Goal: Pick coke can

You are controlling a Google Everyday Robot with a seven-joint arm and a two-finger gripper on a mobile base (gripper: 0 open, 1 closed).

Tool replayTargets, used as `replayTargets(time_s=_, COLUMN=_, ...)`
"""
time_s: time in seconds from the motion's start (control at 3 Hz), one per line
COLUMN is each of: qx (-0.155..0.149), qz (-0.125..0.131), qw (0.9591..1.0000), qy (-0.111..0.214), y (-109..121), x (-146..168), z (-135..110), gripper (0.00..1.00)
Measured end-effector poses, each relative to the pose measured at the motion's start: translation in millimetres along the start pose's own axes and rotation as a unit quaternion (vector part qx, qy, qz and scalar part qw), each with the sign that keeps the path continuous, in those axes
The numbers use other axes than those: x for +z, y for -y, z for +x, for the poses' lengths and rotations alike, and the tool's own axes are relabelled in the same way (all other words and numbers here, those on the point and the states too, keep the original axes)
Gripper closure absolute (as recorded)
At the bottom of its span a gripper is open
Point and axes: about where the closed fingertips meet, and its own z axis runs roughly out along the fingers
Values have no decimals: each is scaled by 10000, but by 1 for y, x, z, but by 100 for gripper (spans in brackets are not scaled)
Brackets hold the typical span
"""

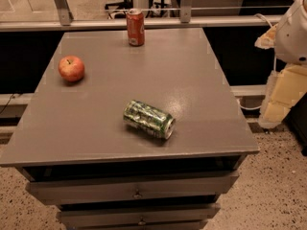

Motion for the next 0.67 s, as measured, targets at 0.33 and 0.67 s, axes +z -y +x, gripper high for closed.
replayTargets(time_s=0.33, qx=10, qz=8, qw=10000, qy=22, y=1, x=2, z=-1, gripper=0)
replayTargets(time_s=0.67, qx=175, qz=107, qw=9991, qy=358, y=14, x=28, z=-15, gripper=0)
